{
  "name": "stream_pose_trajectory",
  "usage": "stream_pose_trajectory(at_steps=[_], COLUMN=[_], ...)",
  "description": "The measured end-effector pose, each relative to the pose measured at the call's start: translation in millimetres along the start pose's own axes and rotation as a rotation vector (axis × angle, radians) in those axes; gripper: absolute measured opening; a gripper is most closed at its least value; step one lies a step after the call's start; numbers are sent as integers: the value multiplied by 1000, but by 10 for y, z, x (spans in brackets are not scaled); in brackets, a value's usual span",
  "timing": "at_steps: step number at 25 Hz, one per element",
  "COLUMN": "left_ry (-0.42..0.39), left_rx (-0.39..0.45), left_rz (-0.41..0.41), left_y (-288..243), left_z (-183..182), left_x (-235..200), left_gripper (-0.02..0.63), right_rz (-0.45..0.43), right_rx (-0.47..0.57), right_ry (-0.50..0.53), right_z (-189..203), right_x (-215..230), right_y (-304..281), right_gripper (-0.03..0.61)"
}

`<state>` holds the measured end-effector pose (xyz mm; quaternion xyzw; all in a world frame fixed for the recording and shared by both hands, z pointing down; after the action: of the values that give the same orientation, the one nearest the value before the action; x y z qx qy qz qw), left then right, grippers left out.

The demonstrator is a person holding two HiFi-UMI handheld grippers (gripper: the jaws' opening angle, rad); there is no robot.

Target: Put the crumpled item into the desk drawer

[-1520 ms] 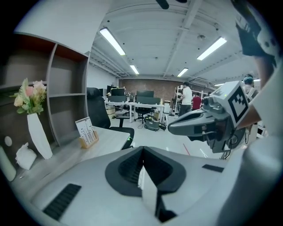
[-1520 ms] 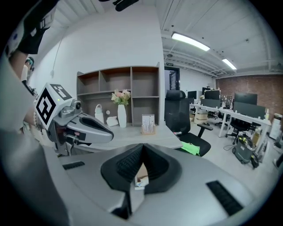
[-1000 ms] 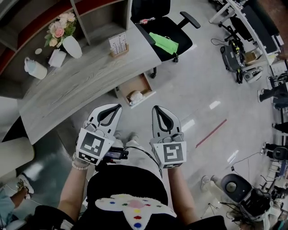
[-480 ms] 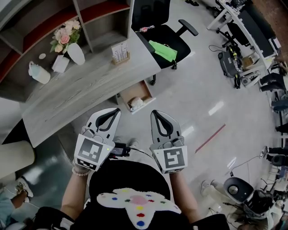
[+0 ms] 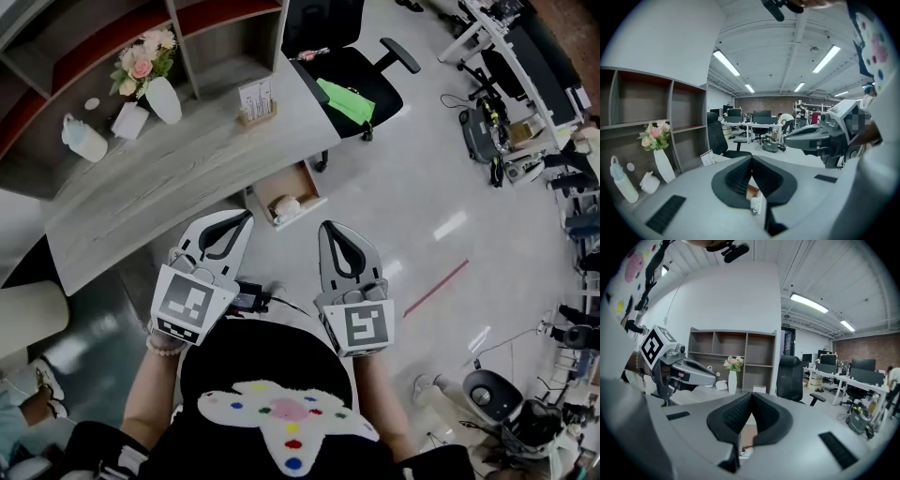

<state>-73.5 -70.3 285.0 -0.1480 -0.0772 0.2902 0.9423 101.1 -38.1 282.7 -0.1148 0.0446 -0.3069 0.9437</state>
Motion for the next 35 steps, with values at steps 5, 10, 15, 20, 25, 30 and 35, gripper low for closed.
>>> stream_pose_trajectory(at_steps=[5, 10, 15, 20, 25, 30, 35], left_ry=[3, 3, 4, 4, 4, 5, 3], left_rx=[-2, -2, -5, -8, -13, -17, -19], left_rz=[3, 6, 8, 14, 23, 30, 41], left_y=[-16, -28, -24, -15, -7, -7, -18], left_z=[21, 23, 41, 48, 62, 76, 83], left_x=[-2, 13, 21, 53, 58, 71, 88], left_gripper=[11, 11, 11, 11, 11, 11, 11], right_rz=[3, -8, -14, -26, -33, -40, -45], right_rx=[-2, -17, -22, -26, -33, -40, -46], right_ry=[5, 22, 30, 40, 43, 50, 53], right_z=[-2, -49, -26, -29, -29, -21, -13], right_x=[-7, -24, -40, -66, -96, -112, -122], right_y=[-8, -13, -26, -36, -60, -69, -80], right_gripper=[5, 5, 5, 5, 5, 3, 5])
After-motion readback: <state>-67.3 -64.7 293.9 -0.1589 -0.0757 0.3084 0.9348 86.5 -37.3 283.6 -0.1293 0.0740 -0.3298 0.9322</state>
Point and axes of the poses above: the fingertips, and each gripper's own axes: y backward along the fingers, x to its right, z out of its underside, the point moved 6 cm from there along y, backward along the fingers, and after that the axes turned 12 degrees about -z, right-handed, at the moved point
